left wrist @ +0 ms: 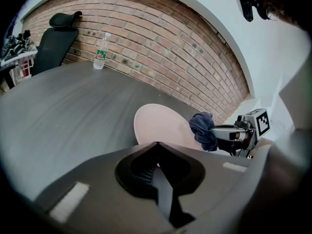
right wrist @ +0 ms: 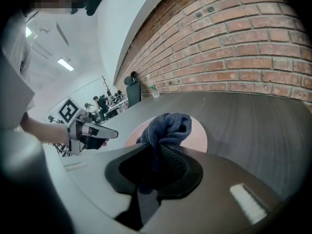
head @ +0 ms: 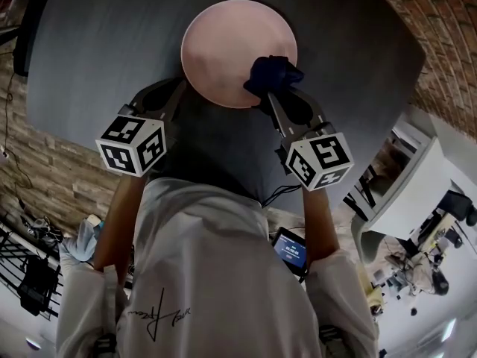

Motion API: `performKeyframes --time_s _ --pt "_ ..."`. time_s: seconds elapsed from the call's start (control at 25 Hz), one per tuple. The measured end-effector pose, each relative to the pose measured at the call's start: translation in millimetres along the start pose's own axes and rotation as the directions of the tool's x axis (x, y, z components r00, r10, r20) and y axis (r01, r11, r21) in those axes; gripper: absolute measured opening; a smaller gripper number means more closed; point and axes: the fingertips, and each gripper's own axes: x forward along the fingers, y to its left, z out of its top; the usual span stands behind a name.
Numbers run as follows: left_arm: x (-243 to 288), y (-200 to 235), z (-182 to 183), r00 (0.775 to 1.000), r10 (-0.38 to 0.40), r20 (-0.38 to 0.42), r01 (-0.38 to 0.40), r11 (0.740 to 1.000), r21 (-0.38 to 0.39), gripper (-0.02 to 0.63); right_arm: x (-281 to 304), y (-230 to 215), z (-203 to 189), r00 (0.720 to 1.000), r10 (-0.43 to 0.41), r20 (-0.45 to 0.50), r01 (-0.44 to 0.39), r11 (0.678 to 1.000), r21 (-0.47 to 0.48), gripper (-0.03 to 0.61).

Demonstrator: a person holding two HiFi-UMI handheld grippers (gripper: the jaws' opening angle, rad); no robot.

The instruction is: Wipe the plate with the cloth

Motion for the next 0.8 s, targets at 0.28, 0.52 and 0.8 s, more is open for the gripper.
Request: performKeyframes --time_s 0.28,0.52,0.8 --pt "13 19 -4 0.998 0.044 -0.034 -0.044 0.999 -0.015 0.017 11 -9 4 1.0 -0.026 -0.013 0.026 0.999 -0.026 0.057" --pt "22 28 -3 0.998 0.05 -0.044 -0.052 0.998 -0.041 0.046 22 -20 13 0.999 -0.044 -0.015 0.044 0.999 -0.015 0.057" --pt "32 39 -3 0.997 0.048 -0.063 -0.053 0.996 -0.072 0.055 40 -32 26 0.997 -0.074 -0.021 0.073 0.996 -0.046 0.057"
